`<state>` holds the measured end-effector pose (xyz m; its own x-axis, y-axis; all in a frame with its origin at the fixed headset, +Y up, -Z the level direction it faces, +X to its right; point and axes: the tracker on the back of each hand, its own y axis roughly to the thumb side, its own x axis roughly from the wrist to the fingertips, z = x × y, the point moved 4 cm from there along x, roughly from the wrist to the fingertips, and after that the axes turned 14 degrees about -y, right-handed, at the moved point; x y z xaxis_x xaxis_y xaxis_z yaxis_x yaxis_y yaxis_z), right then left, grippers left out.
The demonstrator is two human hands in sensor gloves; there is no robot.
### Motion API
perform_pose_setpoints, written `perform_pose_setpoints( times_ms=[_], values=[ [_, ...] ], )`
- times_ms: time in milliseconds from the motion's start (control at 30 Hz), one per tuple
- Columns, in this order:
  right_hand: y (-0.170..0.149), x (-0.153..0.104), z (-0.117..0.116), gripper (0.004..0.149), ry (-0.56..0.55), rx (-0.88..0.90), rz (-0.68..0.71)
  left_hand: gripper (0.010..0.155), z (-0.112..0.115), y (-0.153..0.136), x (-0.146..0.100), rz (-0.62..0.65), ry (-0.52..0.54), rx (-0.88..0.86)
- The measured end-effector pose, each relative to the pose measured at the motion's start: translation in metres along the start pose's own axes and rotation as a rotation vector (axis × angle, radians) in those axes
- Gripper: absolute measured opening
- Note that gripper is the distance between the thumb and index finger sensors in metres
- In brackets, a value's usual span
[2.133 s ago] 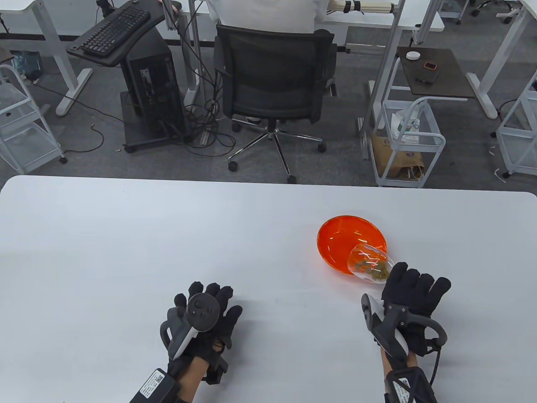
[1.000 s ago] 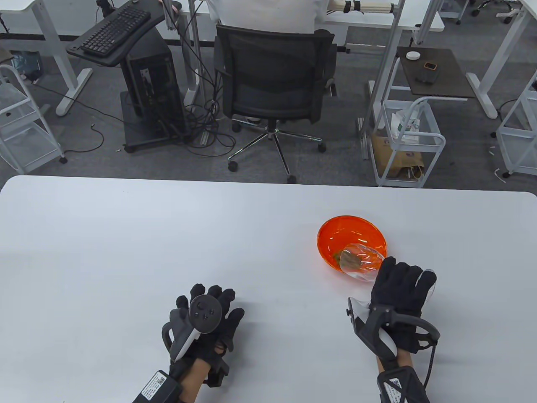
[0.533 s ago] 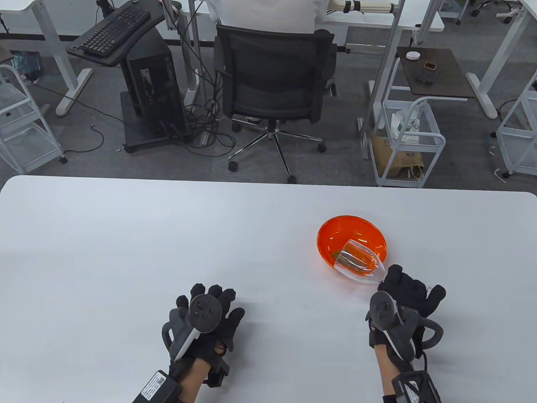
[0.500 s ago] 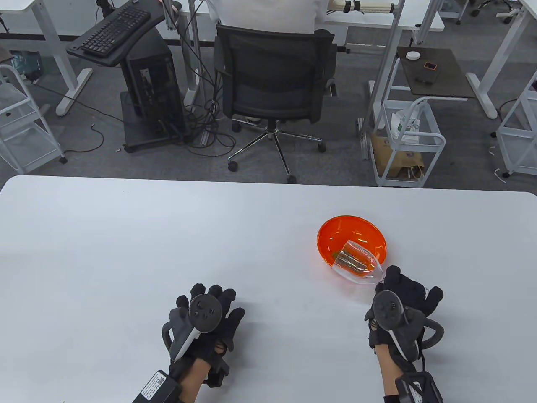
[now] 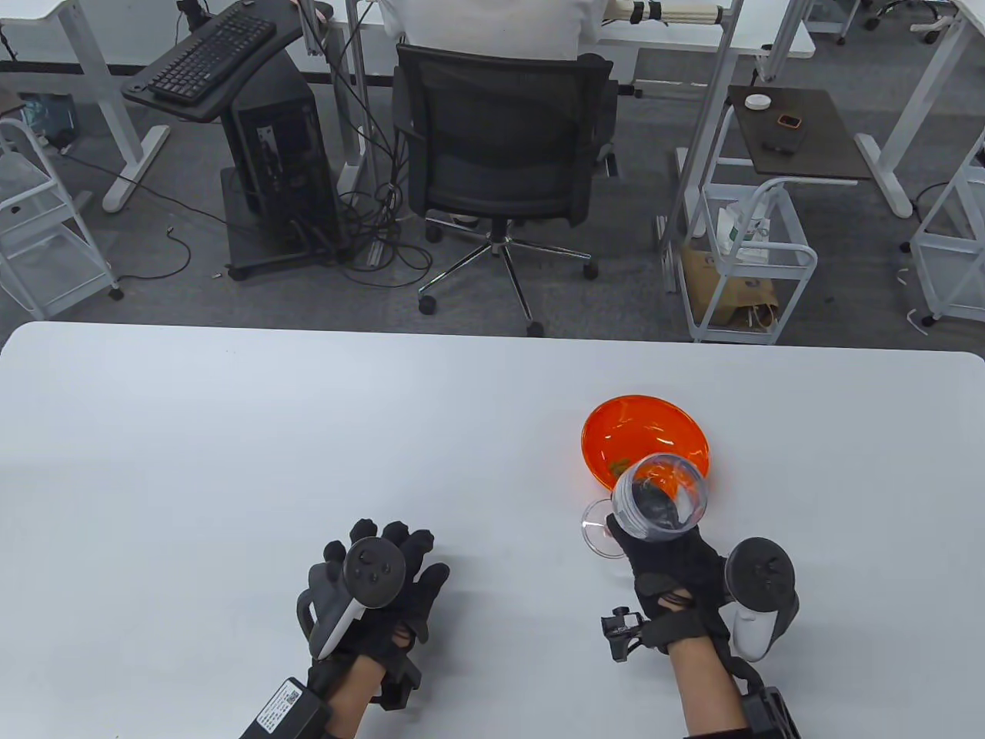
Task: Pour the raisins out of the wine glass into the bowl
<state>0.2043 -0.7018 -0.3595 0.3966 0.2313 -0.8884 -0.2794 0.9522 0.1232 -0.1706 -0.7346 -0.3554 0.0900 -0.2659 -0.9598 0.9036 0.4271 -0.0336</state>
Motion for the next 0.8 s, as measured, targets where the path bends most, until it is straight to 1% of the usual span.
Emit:
perform_pose_setpoints(
  times_ms=[67, 133, 267, 400, 500, 567, 633, 667, 700, 767, 800],
  values=[
    [0.002, 0.0, -0.01, 0.046, 0.01, 0.007, -0.016, 0.064, 0.0, 0.0, 0.0, -0.003, -0.006, 0.002],
    [0.004, 0.001, -0.022, 0.046, 0.046, 0.005, -0.019, 0.064, -0.001, -0.001, 0.001, -0.004, -0.009, 0.001],
    [0.005, 0.005, -0.059, 0.045, 0.162, 0.056, -0.063, 0.064, 0.001, 0.0, 0.003, 0.0, -0.027, 0.011],
    [0.0, 0.01, -0.089, 0.043, 0.143, 0.009, -0.114, 0.064, 0.003, 0.001, 0.005, -0.001, -0.046, 0.016],
    [-0.009, 0.016, -0.114, 0.044, 0.165, -0.111, -0.148, 0.064, 0.005, 0.002, 0.005, -0.012, -0.07, 0.032],
    [-0.015, 0.019, -0.127, 0.044, 0.154, -0.119, -0.177, 0.064, 0.006, 0.003, 0.005, -0.006, -0.078, 0.031],
    [-0.021, 0.022, -0.141, 0.046, 0.178, -0.109, -0.215, 0.065, 0.006, 0.003, 0.006, -0.004, -0.085, 0.028],
    [-0.023, 0.023, -0.149, 0.049, 0.192, -0.111, -0.228, 0.065, 0.006, 0.003, 0.006, -0.01, -0.085, 0.031],
    [-0.025, 0.025, -0.153, 0.052, 0.202, -0.122, -0.232, 0.065, 0.006, 0.003, 0.006, -0.016, -0.081, 0.038],
    [-0.027, 0.027, -0.161, 0.053, 0.227, -0.152, -0.23, 0.065, 0.006, 0.004, 0.006, -0.02, -0.084, 0.06],
    [-0.028, 0.029, -0.165, 0.053, 0.217, -0.148, -0.234, 0.065, 0.006, 0.004, 0.006, -0.02, -0.087, 0.06]
  ],
)
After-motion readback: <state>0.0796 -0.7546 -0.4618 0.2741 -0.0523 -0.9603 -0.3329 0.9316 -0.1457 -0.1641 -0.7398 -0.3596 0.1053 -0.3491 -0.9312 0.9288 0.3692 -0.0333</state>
